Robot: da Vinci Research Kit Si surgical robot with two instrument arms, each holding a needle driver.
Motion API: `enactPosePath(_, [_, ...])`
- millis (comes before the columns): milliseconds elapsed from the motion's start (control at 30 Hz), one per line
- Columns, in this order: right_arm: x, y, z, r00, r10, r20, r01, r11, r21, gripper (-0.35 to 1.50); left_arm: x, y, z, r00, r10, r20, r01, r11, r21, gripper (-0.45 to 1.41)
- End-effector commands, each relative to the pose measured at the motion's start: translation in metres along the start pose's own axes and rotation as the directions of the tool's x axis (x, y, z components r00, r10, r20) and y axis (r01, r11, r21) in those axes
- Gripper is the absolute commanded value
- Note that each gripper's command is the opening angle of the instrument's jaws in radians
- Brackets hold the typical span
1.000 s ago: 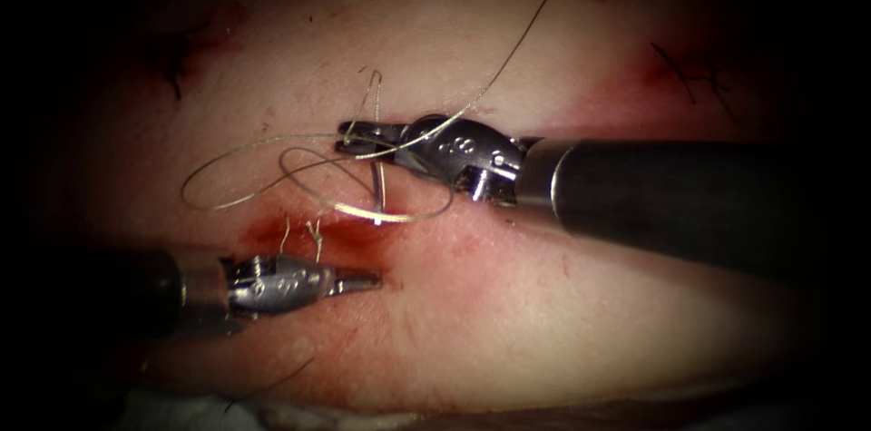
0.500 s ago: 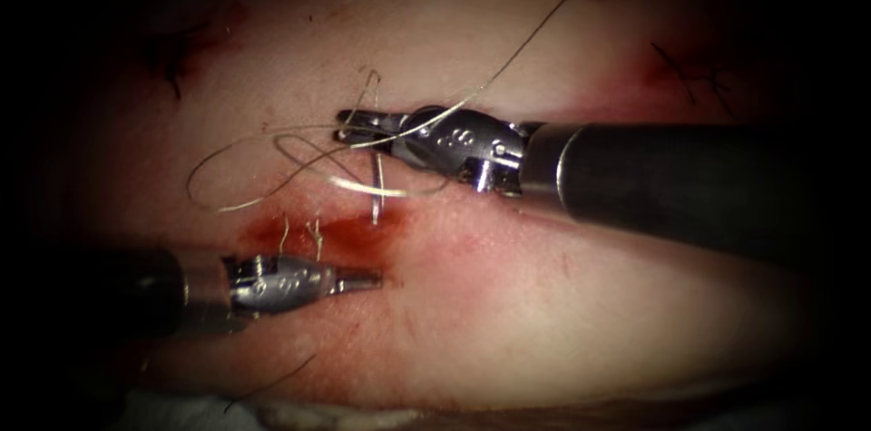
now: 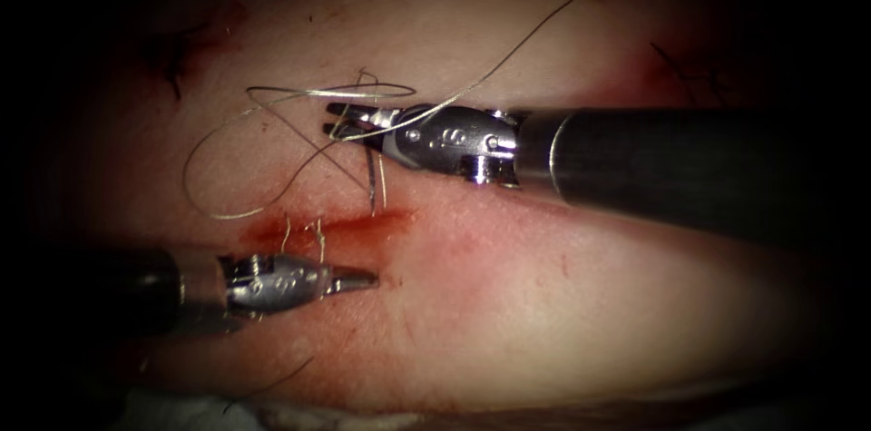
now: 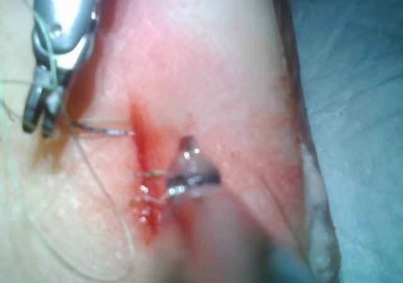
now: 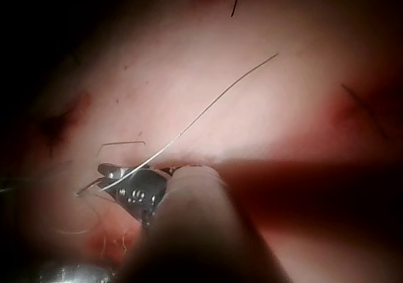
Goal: Wound Closure
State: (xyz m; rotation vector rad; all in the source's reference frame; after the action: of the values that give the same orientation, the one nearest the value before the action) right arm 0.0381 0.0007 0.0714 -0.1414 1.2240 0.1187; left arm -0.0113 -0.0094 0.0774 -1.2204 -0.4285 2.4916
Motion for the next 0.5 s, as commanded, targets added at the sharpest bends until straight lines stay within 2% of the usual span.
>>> enactPosePath(33, [-0.0003, -0.0009, 0.0008, 1.0, -0.004, 0.0, 0.004, 1.0, 0.01, -0.35, -0.0004, 0.0004, 0.0008, 1.0, -0.002, 0.0, 0.002, 1.0, -0.003, -0.45])
enactPosePath(200, [-0.0007, -0.0032, 0.0013, 0.997, -0.082, 0.011, 0.082, 0.996, 0.03, -0.35, -0.0003, 0.0005, 0.0007, 1.0, -0.003, 0.0, 0.003, 1.0, -0.001, -0.45])
enactPosePath(500, [-0.0013, -0.0054, 0.0015, 0.996, -0.094, 0.01, 0.093, 0.994, 0.049, -0.35, -0.0002, 0.0004, 0.0005, 1.0, -0.003, 0.0, 0.003, 1.0, 0.0, -0.45])
